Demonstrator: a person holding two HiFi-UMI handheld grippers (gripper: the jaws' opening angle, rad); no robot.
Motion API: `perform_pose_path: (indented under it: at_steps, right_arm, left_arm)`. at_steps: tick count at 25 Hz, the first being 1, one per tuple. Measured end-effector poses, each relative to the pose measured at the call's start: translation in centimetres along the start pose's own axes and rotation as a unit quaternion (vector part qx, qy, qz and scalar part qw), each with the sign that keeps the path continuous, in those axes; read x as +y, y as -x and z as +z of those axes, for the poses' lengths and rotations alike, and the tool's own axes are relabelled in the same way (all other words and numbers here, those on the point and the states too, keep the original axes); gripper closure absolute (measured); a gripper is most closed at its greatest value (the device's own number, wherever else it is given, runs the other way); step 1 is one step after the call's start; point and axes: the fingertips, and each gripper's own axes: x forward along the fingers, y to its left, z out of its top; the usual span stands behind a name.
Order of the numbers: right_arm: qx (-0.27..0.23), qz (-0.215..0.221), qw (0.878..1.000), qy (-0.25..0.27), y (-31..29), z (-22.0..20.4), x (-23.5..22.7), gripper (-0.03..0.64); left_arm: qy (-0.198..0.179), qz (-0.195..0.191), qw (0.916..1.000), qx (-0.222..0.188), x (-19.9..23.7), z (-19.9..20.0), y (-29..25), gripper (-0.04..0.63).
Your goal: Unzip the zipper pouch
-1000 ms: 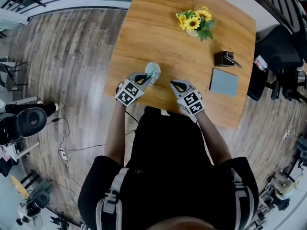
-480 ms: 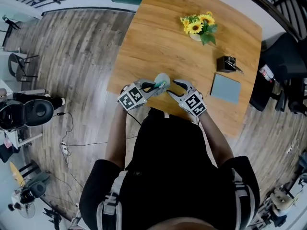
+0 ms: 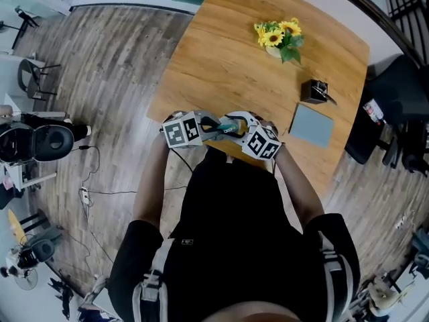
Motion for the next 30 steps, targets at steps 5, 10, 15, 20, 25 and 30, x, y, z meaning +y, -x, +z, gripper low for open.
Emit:
perform_pose_path:
  at_steps: [5, 10, 15, 20, 25, 30]
  right_arm:
    - [-0.055, 0.038, 0.994, -0.090, 1.5, 0.7, 1.1, 0.582]
    - [-0.078, 0.005, 0.988, -0.132, 2.7, 0.7, 0.7, 0.612]
    - [-0.080, -0.046, 0.987, -0.129, 3.9, 0.0, 0.0, 0.612]
    - [-0.043, -0.086, 0.989, -0.109, 4.2, -1.8, -0.1, 0.612]
    - [-0.014, -0.122, 0.989, -0.084, 4.9, -3.0, 0.0, 0.612]
    - [0.010, -0.134, 0.990, -0.050, 5.1, -3.7, 1.0, 0.612]
  left_arm:
    - [0.002, 0.030, 0.9995, 0.007, 0.5, 0.3, 0.4, 0.568]
    - [0.026, 0.113, 0.9931, -0.018, 1.8, 0.9, 1.1, 0.465]
    - [0.071, 0.180, 0.9780, -0.078, 1.2, 1.5, 1.2, 0.443]
    - [0.087, 0.270, 0.9490, -0.138, 0.8, 2.7, 1.6, 0.443]
    - [0.128, 0.276, 0.9345, -0.186, -0.3, 4.2, 0.8, 0.448]
    - [0.175, 0.268, 0.9228, -0.214, -1.1, 4.6, -0.7, 0.448]
